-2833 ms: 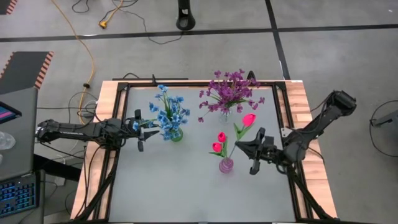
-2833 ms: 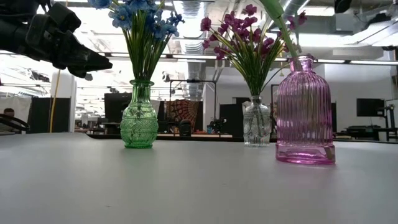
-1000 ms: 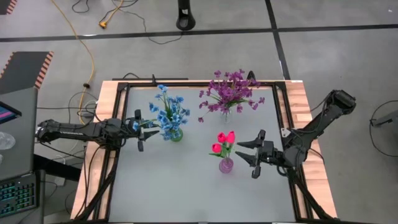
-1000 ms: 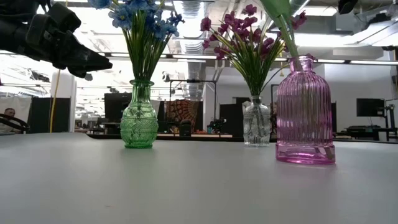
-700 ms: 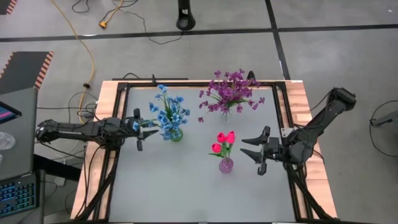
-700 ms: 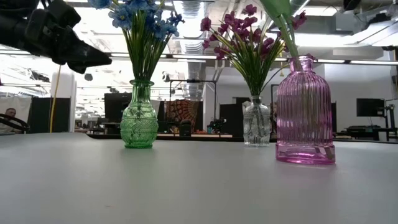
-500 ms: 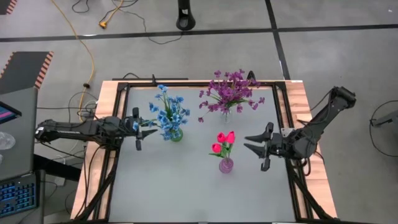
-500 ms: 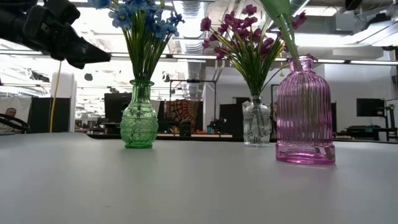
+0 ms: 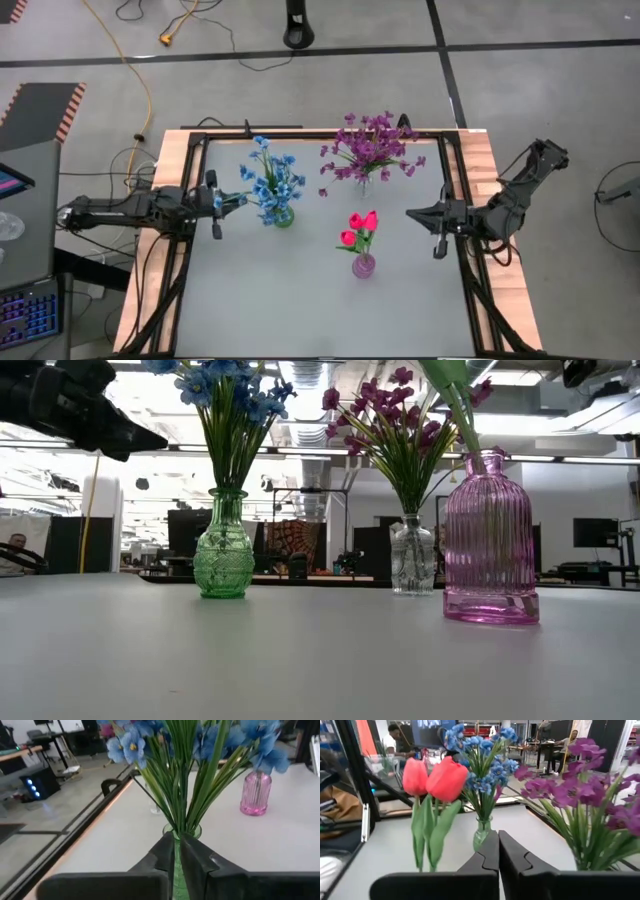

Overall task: Sort flowers into vase by color
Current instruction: Return to Home Position

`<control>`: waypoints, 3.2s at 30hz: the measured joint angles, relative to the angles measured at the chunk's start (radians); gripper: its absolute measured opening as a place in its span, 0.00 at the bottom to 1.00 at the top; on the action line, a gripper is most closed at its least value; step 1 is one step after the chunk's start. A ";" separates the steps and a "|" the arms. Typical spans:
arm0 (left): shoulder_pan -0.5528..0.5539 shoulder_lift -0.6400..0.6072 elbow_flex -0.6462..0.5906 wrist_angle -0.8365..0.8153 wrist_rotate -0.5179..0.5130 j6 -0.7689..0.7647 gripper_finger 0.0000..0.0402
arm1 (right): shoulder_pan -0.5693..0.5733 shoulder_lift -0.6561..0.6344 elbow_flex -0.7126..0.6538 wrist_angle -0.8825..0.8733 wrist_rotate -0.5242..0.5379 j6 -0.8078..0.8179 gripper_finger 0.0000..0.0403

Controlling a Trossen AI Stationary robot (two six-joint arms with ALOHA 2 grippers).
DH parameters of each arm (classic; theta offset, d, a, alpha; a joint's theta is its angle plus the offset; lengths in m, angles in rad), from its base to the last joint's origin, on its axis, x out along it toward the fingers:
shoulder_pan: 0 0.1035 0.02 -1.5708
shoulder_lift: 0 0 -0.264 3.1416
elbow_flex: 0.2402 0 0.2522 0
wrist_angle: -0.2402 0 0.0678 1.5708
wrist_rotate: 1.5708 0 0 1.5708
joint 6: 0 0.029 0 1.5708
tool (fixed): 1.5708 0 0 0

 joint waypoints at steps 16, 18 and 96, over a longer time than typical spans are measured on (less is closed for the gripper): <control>0.010 -0.194 -0.117 0.053 -0.003 0.015 0.00 | -0.382 -0.112 -0.157 -0.027 -0.562 0.002 0.05; 0.017 -0.200 -0.117 0.055 -0.004 0.023 0.00 | -0.427 -0.136 -0.175 -0.029 -0.597 0.002 0.05; 0.063 -0.191 -0.246 0.297 0.047 0.147 0.00 | -0.745 -0.559 -0.511 -0.038 -0.887 -0.182 0.06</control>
